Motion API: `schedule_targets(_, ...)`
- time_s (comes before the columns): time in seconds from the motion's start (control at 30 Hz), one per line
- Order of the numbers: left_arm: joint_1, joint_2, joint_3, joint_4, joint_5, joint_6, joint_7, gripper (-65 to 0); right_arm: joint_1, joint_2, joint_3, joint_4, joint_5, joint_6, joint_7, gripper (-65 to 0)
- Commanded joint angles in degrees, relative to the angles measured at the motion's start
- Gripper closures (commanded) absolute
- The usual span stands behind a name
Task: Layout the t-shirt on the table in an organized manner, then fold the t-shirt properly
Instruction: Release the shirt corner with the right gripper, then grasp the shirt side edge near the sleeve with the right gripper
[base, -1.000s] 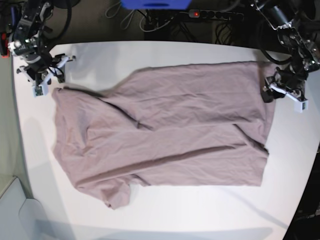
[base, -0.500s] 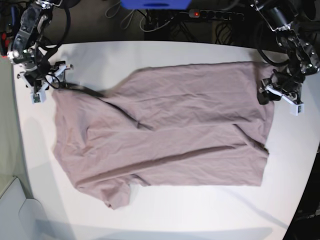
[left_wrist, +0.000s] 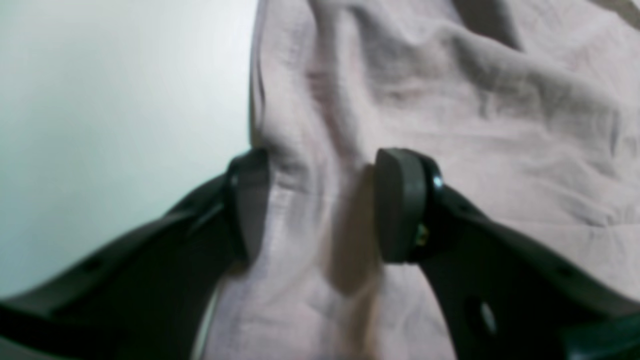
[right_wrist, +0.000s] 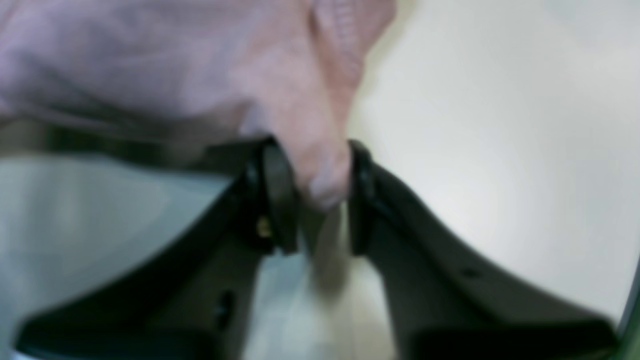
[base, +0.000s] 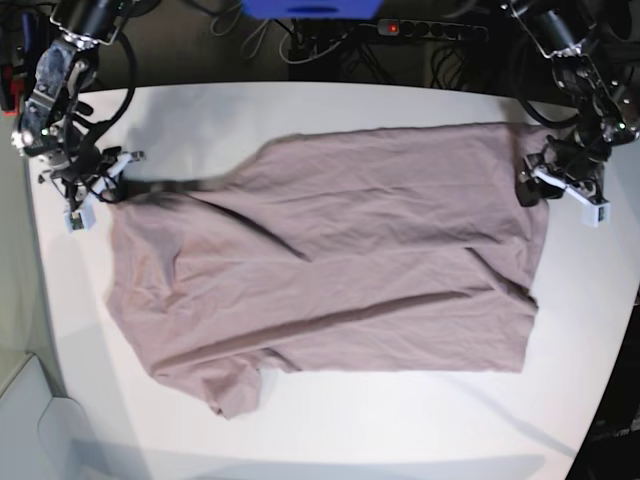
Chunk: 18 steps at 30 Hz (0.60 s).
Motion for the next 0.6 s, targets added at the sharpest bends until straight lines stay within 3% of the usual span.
schedule_targets(0.0,-0.24,-0.64,-0.15,0.67,0.22,-0.25,0.36,-33.2,1.7,1.71,-0.73,-0.47,0.6,0.36,1.03,-6.5)
schedule_targets(0.07,0.47,-0.64,-0.15,0.76,0.04,-0.25,0.36,-33.2,2.67,3.47,-2.05,-1.96,0.6,0.36,0.59,0.0)
schedule_targets(0.2,0.82,-0.64,-0.15,0.85,0.04,-0.25,0.36,-33.2,3.29,5.4,-3.89,-0.12,0.51,0.36,0.59,0.0)
schedule_targets(0.43,0.82,-0.64,-0.15,0.76,0.13,-0.25,0.36,-33.2,6.01,5.67,-7.59,10.26,0.51,0.36,0.59,0.0)
schedule_targets(0.57,1.26,-0.64,-0.15,0.76,0.13,-0.25,0.36,-33.2,7.07,8.3,-15.76,14.48,0.51,0.36,0.59,0.0)
